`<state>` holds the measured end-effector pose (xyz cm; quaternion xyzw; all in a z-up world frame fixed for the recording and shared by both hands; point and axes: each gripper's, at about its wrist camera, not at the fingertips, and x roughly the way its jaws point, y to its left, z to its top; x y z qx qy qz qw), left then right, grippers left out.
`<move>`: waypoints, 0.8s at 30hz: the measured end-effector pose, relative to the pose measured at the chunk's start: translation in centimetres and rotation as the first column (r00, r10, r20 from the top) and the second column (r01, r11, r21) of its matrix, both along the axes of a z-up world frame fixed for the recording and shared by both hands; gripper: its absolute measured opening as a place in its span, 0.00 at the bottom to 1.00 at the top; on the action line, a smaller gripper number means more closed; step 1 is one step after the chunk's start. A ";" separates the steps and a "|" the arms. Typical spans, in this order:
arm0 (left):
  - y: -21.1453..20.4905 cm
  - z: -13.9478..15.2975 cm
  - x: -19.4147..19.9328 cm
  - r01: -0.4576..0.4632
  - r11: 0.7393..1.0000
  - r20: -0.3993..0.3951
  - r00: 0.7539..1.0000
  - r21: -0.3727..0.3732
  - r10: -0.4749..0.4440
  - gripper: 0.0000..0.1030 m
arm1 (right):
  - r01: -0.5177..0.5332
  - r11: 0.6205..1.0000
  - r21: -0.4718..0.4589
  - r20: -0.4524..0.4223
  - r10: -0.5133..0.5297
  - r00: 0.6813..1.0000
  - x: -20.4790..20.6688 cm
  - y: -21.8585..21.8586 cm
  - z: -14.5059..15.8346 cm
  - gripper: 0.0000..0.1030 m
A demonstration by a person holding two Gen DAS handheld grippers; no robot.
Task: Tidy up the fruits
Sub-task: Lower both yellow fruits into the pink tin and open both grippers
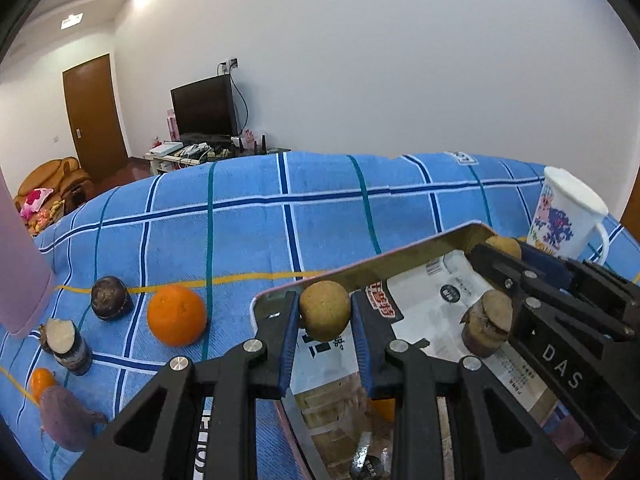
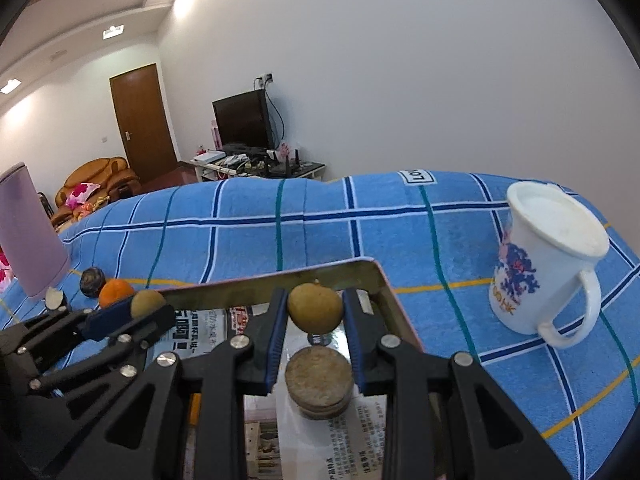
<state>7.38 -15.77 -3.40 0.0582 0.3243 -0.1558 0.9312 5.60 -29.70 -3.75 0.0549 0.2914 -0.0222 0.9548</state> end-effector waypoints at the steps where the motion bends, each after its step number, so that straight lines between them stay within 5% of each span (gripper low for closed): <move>1: -0.1 -0.1 0.0 0.003 1.000 0.000 1.000 0.007 -0.003 0.27 | -0.002 1.000 0.002 -0.001 0.002 1.000 0.0 -0.1 -0.1 0.30; 15: -0.6 -0.3 -0.3 0.004 0.999 0.012 1.000 0.040 -0.005 0.27 | -0.032 0.999 0.002 -0.018 0.032 0.999 0.2 0.6 -0.1 0.30; 17: -0.6 -0.3 -0.4 0.005 0.999 0.014 1.000 0.042 -0.005 0.27 | -0.026 1.000 0.011 0.007 0.026 1.000 -0.2 0.4 0.2 0.42; 19: -0.5 -0.2 -0.6 0.008 0.999 0.024 1.000 0.036 -0.009 0.28 | 0.010 1.000 0.009 0.053 -0.011 0.999 -1.1 0.2 0.6 0.80; 20: -0.5 -0.2 -0.8 0.015 1.000 0.025 1.000 0.028 -0.015 0.30 | 0.028 1.000 0.009 0.085 -0.029 0.996 -1.6 0.0 0.9 0.84; 24: -0.1 0.4 -1.9 0.004 1.000 0.083 0.997 0.008 -0.004 0.69 | 0.097 0.995 0.005 0.207 -0.096 0.974 -3.8 -0.4 2.2 0.98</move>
